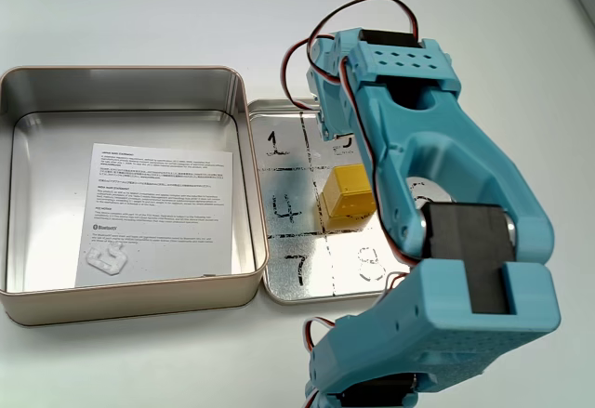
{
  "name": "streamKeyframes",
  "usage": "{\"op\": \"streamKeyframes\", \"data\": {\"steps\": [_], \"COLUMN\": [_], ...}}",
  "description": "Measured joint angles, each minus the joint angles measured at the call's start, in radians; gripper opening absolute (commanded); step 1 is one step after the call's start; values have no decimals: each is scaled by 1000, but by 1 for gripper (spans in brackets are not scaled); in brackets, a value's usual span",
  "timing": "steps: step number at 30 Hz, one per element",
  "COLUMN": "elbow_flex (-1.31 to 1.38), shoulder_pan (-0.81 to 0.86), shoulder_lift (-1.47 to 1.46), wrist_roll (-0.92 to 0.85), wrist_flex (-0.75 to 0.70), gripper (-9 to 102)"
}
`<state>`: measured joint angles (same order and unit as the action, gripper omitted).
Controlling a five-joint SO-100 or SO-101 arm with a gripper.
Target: Grasp a lego block and put it in the bin.
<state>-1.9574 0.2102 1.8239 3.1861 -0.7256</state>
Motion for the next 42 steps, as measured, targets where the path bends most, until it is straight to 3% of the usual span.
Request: {"op": "streamKeyframes", "data": {"steps": [2, 5, 7, 19, 27, 35, 42], "elbow_flex": [77, 416, 497, 506, 468, 261, 153], "shoulder_pan": [-8, -160, -213, -229, -121, -80, -58], "shoulder_lift": [-14, -11, -6, 3, 77, 242, 396], "wrist_roll": [-71, -95, -103, -103, -103, -109, -132], "wrist_flex": [80, 153, 140, 137, -86, -241, -479], "gripper": [0, 0, 0, 0, 0, 0, 0]}}
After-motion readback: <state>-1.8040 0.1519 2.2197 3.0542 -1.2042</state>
